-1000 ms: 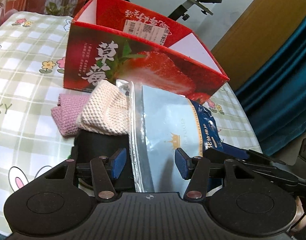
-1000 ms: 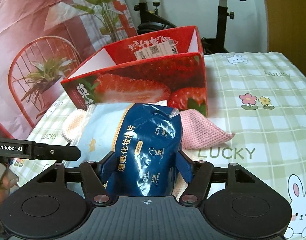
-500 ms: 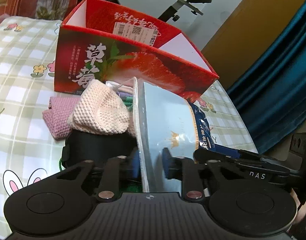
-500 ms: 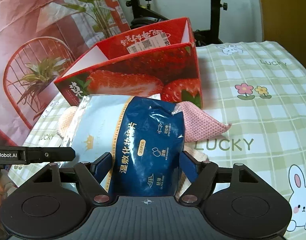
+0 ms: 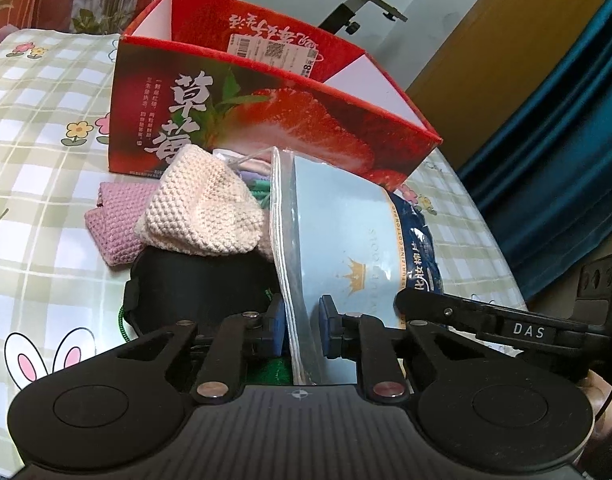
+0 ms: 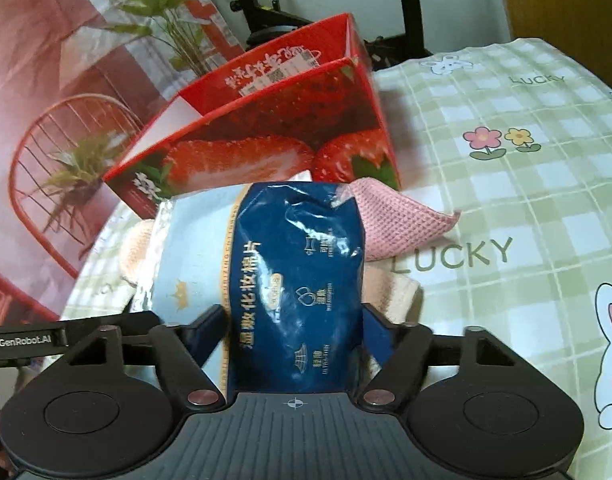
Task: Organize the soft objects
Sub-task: 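Close both grippers on the blue cosmetic cotton bag, then lift the blue bag into the red box and open both grippers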
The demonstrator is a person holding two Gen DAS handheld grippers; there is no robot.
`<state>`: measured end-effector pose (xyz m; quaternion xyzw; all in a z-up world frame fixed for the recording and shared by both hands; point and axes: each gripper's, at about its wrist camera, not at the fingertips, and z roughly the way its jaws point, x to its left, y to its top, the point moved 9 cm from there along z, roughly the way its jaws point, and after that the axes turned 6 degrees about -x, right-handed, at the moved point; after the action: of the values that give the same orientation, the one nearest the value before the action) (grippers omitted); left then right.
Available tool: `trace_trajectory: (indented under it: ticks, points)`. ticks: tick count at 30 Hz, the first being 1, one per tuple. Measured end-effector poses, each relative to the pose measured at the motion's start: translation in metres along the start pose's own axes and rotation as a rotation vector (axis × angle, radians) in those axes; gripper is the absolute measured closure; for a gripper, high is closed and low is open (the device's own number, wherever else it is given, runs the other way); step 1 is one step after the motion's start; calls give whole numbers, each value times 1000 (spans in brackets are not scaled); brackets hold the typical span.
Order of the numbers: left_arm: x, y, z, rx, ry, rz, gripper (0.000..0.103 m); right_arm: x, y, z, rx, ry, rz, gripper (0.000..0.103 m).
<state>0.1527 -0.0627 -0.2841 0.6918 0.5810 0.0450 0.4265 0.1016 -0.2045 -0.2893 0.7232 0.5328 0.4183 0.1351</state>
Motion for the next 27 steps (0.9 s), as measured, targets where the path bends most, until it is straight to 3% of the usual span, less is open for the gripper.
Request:
trace_trajectory:
  ticks: [6,15,21,27]
  points:
    - [-12,15,-15,-75,-47,34,96,20,25,-22,-83,24,-117,63]
    - [-36,82,-50,-253,-59,156,96,64,102,-46,-226,111,-252,71]
    - [-35,152,-48,-370,-3,179,96,94,169,-24,-311,120,-340,73]
    - [-27,205,-13,-431,131,281,96,106,216,28,-359,53,-429,73]
